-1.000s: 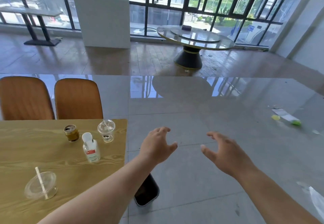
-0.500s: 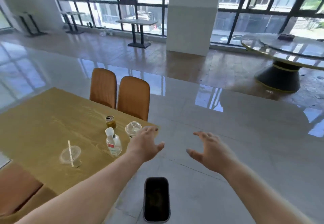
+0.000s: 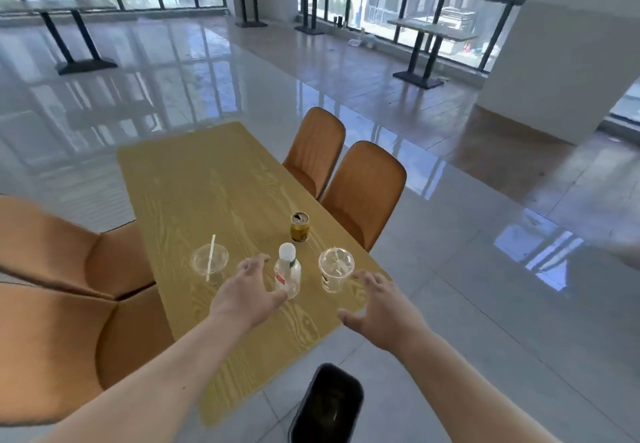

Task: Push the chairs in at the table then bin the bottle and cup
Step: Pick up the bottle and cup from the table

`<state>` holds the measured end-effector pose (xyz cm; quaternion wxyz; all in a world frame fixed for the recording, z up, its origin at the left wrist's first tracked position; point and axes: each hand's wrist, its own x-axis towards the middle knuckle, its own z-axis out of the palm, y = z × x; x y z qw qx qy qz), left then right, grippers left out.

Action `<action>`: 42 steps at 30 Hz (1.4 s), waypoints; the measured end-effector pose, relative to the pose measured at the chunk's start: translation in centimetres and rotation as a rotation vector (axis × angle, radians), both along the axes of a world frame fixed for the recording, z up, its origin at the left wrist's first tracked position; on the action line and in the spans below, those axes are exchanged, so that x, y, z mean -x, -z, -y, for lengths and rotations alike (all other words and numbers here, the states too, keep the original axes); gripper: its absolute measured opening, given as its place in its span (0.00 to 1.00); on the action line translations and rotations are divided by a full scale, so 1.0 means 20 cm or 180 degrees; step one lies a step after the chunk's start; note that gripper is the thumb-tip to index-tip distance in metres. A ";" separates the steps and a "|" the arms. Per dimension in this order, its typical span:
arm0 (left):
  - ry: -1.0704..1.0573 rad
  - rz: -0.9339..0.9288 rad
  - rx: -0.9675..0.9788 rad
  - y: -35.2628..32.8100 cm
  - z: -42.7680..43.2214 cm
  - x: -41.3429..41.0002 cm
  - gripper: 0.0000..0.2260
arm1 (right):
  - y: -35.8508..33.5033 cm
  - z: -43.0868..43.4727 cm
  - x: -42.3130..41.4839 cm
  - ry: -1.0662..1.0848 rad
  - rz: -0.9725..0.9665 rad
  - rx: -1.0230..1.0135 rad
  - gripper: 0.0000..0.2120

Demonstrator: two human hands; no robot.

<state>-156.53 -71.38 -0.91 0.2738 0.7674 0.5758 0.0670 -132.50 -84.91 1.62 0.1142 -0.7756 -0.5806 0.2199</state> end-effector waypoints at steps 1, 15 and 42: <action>-0.0060 0.0046 0.0112 0.04 -0.04 -0.03 0.37 | 0.03 -0.05 -0.02 -0.0019 -0.0020 0.0100 0.41; -0.0903 0.0321 0.0660 0.58 -0.48 -0.49 0.24 | 0.43 -0.63 -0.51 -0.0431 -0.0190 0.0520 0.55; -0.2802 0.0637 0.0744 0.66 1.06 -0.63 0.26 | 0.76 -0.07 -0.67 -0.2389 -0.0092 0.1190 0.44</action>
